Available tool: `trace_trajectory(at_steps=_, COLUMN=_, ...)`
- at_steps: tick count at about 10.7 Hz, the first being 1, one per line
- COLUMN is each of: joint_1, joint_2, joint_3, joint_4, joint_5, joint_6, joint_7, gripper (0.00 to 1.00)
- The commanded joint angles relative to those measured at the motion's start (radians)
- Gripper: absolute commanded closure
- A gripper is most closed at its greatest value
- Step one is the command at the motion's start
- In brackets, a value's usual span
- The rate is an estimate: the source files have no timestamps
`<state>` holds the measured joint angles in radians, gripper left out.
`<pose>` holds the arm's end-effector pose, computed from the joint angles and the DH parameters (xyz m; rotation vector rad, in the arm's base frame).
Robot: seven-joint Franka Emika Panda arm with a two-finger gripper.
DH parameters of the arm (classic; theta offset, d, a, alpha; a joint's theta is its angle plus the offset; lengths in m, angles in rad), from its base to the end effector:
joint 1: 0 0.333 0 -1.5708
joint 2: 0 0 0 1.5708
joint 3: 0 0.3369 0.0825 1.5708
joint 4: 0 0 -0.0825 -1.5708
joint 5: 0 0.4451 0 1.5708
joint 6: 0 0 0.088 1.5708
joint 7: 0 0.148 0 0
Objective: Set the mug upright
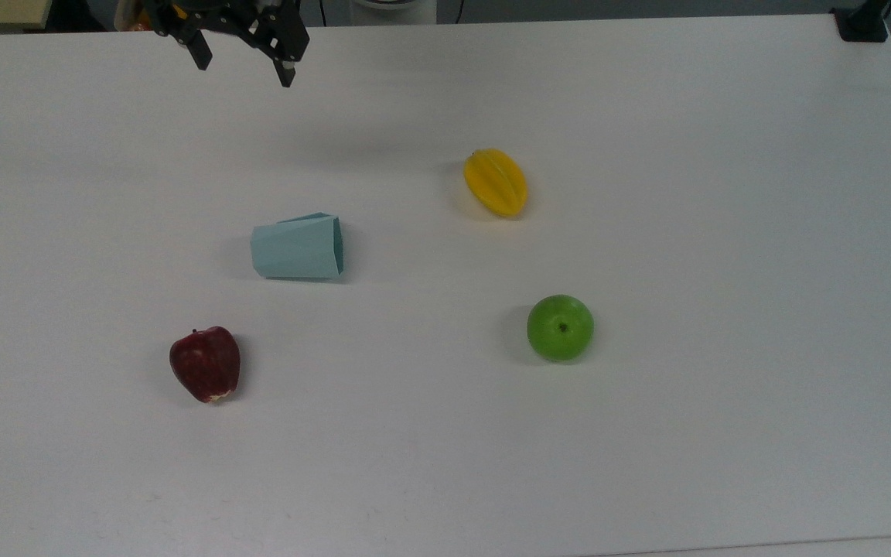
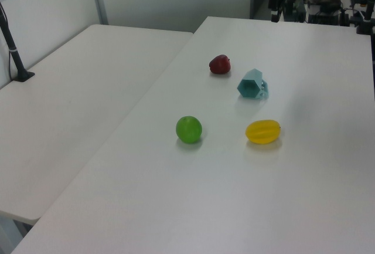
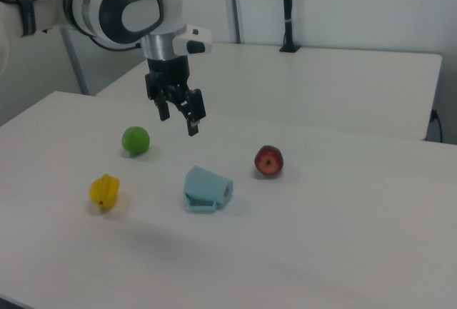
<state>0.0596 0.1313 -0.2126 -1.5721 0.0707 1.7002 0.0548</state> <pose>0.6597 -0.0853 0.5328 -3.0812 0.3328 -0.0029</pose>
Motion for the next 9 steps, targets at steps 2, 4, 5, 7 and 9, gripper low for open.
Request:
trace_trajectory(at_steps=2, joint_1=0.156, joint_2=0.115, joint_3=-0.017, joint_4=0.007, joint_5=-0.222, joint_6=0.088, joint_7=-0.001, gripper=0.0)
trace_trajectory(at_steps=4, joint_1=0.189, joint_2=0.181, joint_3=-0.011, joint_4=0.007, joint_5=-0.296, joint_6=0.153, joint_7=0.038, gripper=0.0)
trace_trajectory(at_steps=5, joint_1=0.189, joint_2=0.207, joint_3=0.007, joint_4=0.007, joint_5=-0.342, joint_6=0.188, joint_7=0.116, gripper=0.0)
trace_trajectory(at_steps=7, joint_1=0.19, joint_2=0.263, joint_3=0.057, joint_4=0.004, joint_5=-0.449, joint_6=0.217, joint_7=0.198, gripper=0.0)
trace_trajectory(at_steps=9, joint_1=0.21, joint_2=0.318, joint_3=0.068, joint_4=0.001, joint_5=-0.544, joint_6=0.233, joint_7=0.244, gripper=0.0)
